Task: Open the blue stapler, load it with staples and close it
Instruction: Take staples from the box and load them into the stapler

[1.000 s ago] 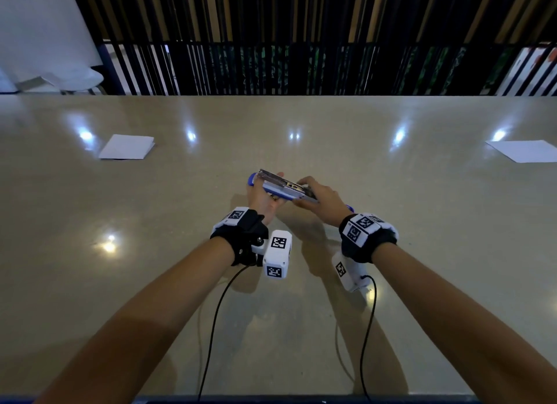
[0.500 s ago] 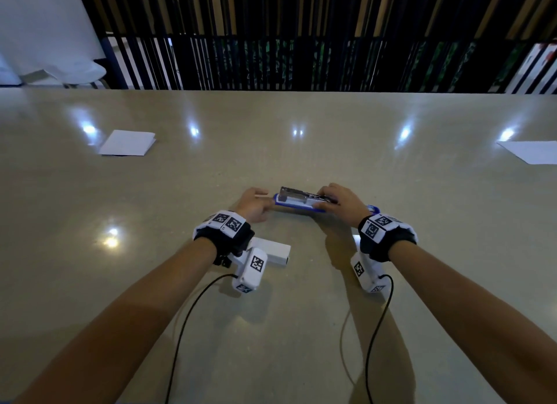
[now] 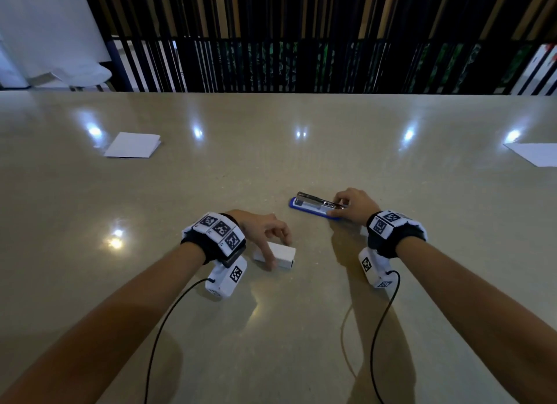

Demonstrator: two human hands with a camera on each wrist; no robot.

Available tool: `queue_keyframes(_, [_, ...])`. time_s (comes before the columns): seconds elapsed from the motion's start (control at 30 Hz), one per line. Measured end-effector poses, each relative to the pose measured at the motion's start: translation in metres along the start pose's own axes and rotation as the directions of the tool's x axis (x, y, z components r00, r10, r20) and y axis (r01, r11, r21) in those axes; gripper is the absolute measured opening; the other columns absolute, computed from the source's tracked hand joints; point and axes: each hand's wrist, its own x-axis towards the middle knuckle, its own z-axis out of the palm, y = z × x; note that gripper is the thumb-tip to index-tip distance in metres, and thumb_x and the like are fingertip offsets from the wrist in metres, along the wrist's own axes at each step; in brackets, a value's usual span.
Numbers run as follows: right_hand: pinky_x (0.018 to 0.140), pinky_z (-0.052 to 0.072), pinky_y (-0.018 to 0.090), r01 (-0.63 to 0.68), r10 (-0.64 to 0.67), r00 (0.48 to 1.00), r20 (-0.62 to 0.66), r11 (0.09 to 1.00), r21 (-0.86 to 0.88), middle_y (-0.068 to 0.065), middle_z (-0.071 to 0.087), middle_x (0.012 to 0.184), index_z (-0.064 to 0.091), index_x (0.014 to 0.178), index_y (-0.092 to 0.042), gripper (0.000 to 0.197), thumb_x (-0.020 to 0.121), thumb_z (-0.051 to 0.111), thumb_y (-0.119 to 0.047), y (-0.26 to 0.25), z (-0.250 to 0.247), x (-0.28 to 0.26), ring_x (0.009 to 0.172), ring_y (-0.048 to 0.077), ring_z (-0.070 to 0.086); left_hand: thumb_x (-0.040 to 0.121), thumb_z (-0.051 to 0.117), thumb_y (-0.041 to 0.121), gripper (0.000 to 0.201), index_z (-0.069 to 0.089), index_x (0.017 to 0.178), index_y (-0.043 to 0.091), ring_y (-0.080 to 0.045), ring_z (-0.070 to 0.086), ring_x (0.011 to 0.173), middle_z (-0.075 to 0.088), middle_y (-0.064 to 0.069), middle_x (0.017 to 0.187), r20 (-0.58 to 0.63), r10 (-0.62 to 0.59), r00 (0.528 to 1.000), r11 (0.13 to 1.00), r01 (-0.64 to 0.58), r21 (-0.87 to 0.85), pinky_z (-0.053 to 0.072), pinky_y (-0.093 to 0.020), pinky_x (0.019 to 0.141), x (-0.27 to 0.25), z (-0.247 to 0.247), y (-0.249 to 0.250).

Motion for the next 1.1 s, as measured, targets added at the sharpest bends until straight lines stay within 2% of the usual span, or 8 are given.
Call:
queue_keyframes(0.2, [0.098,0.039,0.052,-0.074,0.074,0.997,0.018,0.997,-0.036,0.01,0.055,0.109,0.063,0.109,-0.02,0.04,0.08,0.064,-0.047,-0.003,0.001,-0.004,0.112,0.031,0.051,0.079,0.074,0.029,0.034,0.048,0.102,0.026,-0.015,0.043,0.102,0.044,0.003,0.112,-0.155,0.105,0.982,0.994,-0.098,0.05,0.035,-0.018,0.074,0.007,0.008,-0.006])
queue_keyframes(0.3, [0.102,0.031,0.051,-0.074,0.07,0.997,-0.04,0.992,-0.105,0.01,0.047,0.126,0.053,0.125,-0.022,0.048,0.083,0.061,-0.045,-0.011,0.002,-0.008,0.123,0.031,0.039,0.086,0.066,0.031,0.031,0.042,0.101,0.02,-0.019,0.047,0.095,0.048,-0.001,0.105,-0.278,0.117,0.954,0.992,-0.123,-0.005,0.036,-0.02,0.068,0.011,0.009,-0.008])
queue_keyframes(0.47, [0.091,0.044,0.042,0.192,-0.111,0.922,-0.371,0.963,0.188,0.011,0.059,0.108,0.063,0.109,-0.01,0.027,0.084,0.063,-0.021,-0.036,0.007,-0.013,0.102,0.026,0.054,0.091,0.059,0.026,0.029,0.034,0.098,0.013,-0.02,0.048,0.079,0.05,-0.005,0.094,-0.617,0.147,0.773,0.959,-0.265,-0.103,0.035,-0.021,0.058,0.019,0.012,0.001])
queue_keyframes(0.6, [0.073,0.048,0.028,0.33,-0.196,0.937,-0.29,0.772,0.544,0.017,0.07,0.092,0.069,0.099,0.002,0.02,0.086,0.063,-0.012,-0.062,0.008,-0.023,0.078,0.019,0.06,0.087,0.063,0.026,0.029,0.042,0.099,0.01,-0.021,0.054,0.082,0.056,-0.007,0.096,-0.766,0.141,0.627,0.914,-0.381,-0.143,0.044,-0.027,0.065,0.03,0.019,0.004])
queue_keyframes(0.7, [0.07,0.054,0.03,0.289,-0.171,0.957,-0.235,0.641,0.711,0.013,0.068,0.081,0.068,0.098,0.001,0.021,0.087,0.064,-0.016,-0.069,0.013,-0.028,0.069,0.017,0.063,0.087,0.064,0.026,0.027,0.04,0.094,0.018,-0.018,0.054,0.078,0.054,-0.001,0.091,-0.819,0.14,0.557,0.9,-0.416,-0.129,0.042,-0.022,0.063,0.034,0.021,0.004])
queue_keyframes(0.83, [0.07,0.055,0.032,0.237,-0.143,0.971,-0.19,0.511,0.826,0.014,0.068,0.079,0.067,0.101,0.0,0.019,0.086,0.065,-0.011,-0.069,0.016,-0.028,0.065,0.017,0.064,0.085,0.065,0.028,0.027,0.046,0.099,0.015,-0.021,0.06,0.085,0.059,-0.002,0.096,-0.833,0.158,0.53,0.893,-0.437,-0.108,0.051,-0.031,0.07,0.035,0.02,0.003])
queue_keyframes(0.93, [0.072,0.057,0.032,0.245,-0.15,0.969,-0.195,0.509,0.825,0.019,0.068,0.091,0.067,0.107,0.005,0.025,0.086,0.065,-0.009,-0.068,0.015,-0.026,0.074,0.024,0.064,0.086,0.065,0.027,0.034,0.052,0.114,0.012,-0.019,0.058,0.094,0.062,-0.006,0.109,-0.848,0.172,0.501,0.898,-0.433,-0.074,0.048,-0.027,0.079,0.035,0.02,0.004])
queue_keyframes(1.1, [0.075,0.058,0.032,0.258,-0.144,0.966,-0.215,0.472,0.843,0.019,0.068,0.092,0.066,0.109,0.007,0.028,0.086,0.064,-0.009,-0.071,0.013,-0.025,0.077,0.024,0.065,0.089,0.058,0.033,0.046,0.054,0.129,0.011,-0.024,0.059,0.109,0.062,-0.01,0.122,-0.855,0.184,0.484,0.927,-0.374,-0.011,0.05,-0.037,0.094,0.034,0.018,0.003])
